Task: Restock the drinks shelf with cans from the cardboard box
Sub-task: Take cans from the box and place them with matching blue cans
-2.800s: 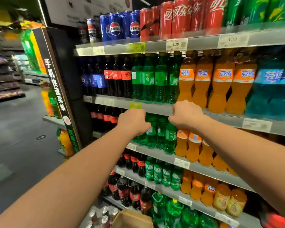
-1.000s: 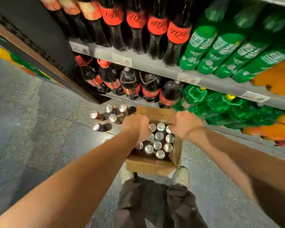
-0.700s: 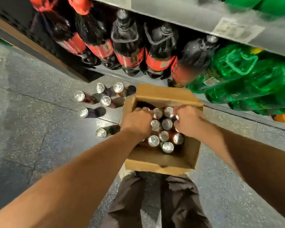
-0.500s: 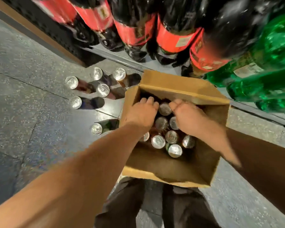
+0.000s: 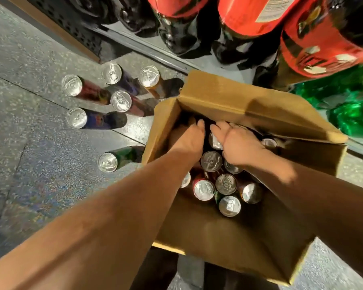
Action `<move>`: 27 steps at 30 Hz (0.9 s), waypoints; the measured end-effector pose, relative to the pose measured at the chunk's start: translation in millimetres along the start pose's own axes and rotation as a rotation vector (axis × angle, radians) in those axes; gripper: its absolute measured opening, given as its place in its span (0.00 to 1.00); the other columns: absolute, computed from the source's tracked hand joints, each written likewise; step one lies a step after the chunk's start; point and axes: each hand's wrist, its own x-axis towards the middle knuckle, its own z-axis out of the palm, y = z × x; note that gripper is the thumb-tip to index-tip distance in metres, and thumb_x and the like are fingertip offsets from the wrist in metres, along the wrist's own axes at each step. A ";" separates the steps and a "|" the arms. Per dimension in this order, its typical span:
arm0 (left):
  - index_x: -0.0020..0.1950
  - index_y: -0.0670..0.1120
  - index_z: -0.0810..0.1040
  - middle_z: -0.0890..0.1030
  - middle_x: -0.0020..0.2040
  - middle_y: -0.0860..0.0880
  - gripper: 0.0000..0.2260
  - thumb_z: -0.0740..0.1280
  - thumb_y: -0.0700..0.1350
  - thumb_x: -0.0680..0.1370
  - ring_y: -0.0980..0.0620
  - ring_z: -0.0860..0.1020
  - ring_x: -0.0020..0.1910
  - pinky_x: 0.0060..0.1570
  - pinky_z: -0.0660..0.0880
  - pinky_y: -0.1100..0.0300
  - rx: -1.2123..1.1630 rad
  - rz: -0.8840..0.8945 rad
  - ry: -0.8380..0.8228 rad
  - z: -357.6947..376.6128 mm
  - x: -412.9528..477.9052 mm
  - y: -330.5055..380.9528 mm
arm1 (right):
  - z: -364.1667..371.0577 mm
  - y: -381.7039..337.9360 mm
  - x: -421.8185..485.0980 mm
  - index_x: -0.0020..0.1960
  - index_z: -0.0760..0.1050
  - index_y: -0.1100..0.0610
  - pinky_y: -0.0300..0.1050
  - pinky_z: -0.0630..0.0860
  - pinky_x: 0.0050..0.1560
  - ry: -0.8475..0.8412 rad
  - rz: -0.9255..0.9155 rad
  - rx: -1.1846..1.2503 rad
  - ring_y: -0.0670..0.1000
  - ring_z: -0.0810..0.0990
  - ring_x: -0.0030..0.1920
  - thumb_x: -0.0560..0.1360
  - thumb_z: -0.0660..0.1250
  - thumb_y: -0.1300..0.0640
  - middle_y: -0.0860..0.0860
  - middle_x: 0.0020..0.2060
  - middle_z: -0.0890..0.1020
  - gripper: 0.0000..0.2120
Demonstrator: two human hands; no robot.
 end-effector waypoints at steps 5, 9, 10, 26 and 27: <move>0.73 0.47 0.59 0.70 0.64 0.43 0.23 0.62 0.42 0.80 0.43 0.74 0.59 0.54 0.73 0.51 0.090 -0.046 0.000 6.5 14.8 -1.3 | 4.0 -0.3 11.9 0.64 0.64 0.59 0.48 0.67 0.41 0.034 -0.011 -0.029 0.58 0.78 0.51 0.70 0.64 0.67 0.56 0.55 0.72 0.23; 0.74 0.49 0.61 0.69 0.66 0.44 0.20 0.59 0.45 0.82 0.44 0.73 0.61 0.48 0.67 0.56 -0.028 -0.094 0.017 11.6 26.8 -4.1 | 8.9 2.1 16.6 0.65 0.63 0.58 0.47 0.65 0.39 0.032 -0.008 -0.058 0.58 0.79 0.50 0.69 0.65 0.67 0.56 0.54 0.73 0.25; 0.73 0.49 0.63 0.71 0.65 0.45 0.19 0.58 0.46 0.82 0.44 0.73 0.61 0.46 0.64 0.58 -0.082 -0.120 0.034 11.3 28.2 -5.4 | 9.1 2.8 17.0 0.65 0.63 0.58 0.46 0.65 0.38 0.029 -0.011 -0.067 0.57 0.79 0.50 0.70 0.66 0.67 0.56 0.55 0.73 0.26; 0.72 0.48 0.62 0.71 0.64 0.43 0.25 0.66 0.41 0.77 0.39 0.76 0.59 0.52 0.74 0.49 0.066 -0.023 0.106 -53.9 -54.3 14.1 | -66.8 -14.1 -60.3 0.64 0.65 0.54 0.46 0.75 0.44 0.075 0.078 -0.034 0.57 0.80 0.53 0.71 0.71 0.54 0.51 0.59 0.74 0.26; 0.72 0.48 0.63 0.71 0.64 0.43 0.25 0.67 0.41 0.77 0.39 0.76 0.59 0.52 0.74 0.49 0.065 -0.024 0.104 -61.8 -63.7 16.3 | -73.8 -15.2 -67.8 0.64 0.65 0.54 0.46 0.75 0.44 0.088 0.079 -0.054 0.57 0.80 0.52 0.70 0.71 0.53 0.51 0.59 0.75 0.25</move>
